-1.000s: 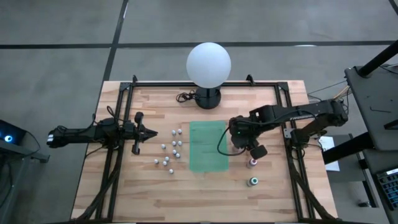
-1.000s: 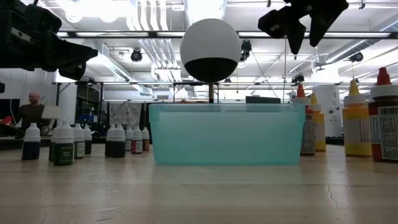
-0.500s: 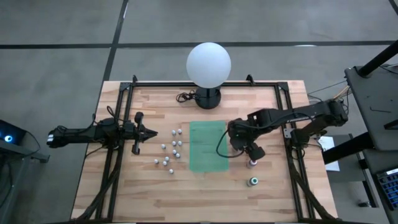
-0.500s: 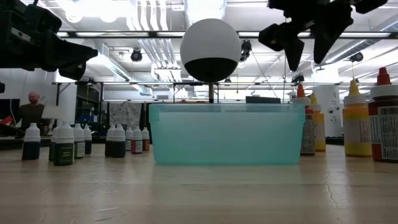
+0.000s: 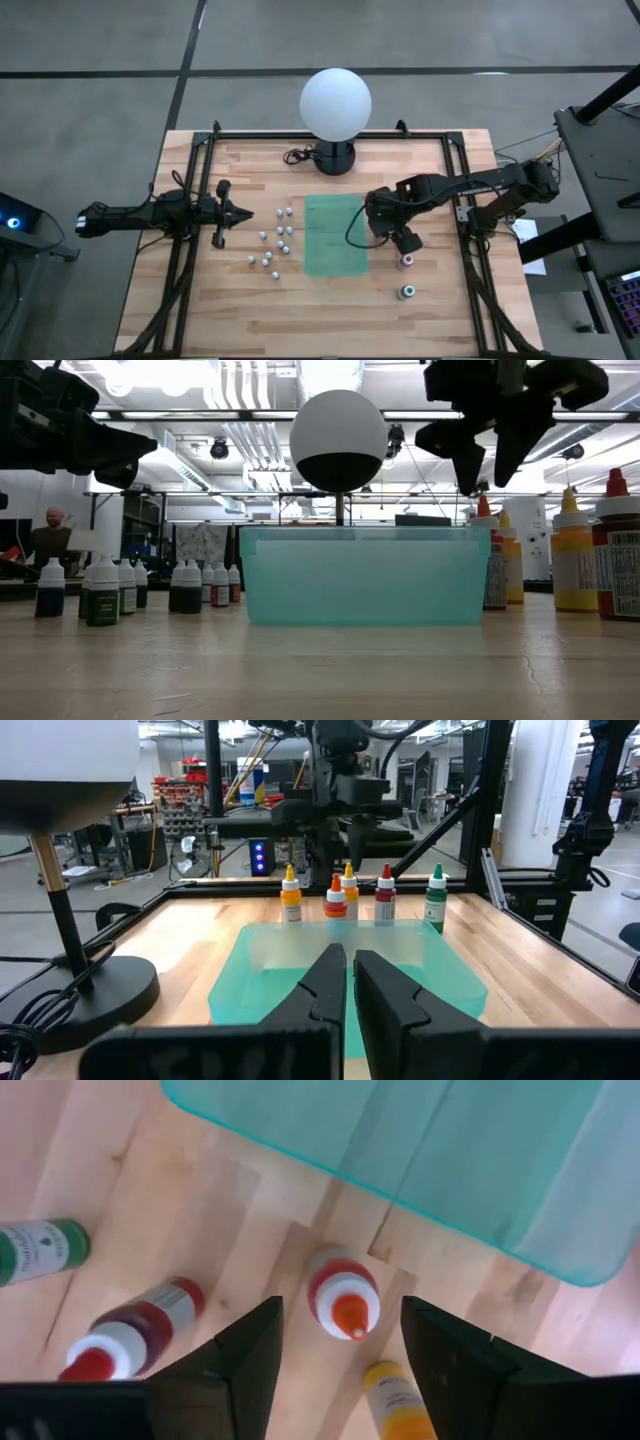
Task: Pick & Place food coloring
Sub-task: Put the large orange food coloring bottle into the green bin
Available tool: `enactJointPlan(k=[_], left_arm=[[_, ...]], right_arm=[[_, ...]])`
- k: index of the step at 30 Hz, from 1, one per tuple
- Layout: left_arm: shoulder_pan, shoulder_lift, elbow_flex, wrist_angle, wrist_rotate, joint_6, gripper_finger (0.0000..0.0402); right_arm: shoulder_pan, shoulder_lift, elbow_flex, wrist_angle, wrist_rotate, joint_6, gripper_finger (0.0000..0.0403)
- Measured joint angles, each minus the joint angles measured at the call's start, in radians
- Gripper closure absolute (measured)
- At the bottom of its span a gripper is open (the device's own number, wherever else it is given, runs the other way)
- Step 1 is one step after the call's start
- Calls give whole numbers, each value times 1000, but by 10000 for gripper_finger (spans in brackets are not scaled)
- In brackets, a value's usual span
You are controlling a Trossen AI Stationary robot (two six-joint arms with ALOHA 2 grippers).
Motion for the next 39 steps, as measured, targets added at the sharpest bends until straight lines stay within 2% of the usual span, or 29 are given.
enactJointPlan(k=[21,39], left_arm=[[0,0,0,0,0,0,401],[0,0,0,0,0,0,401]], right_arm=[[-3,0,-104,105,-8,56,206],[-19,0,-115,135,-10,62,206]])
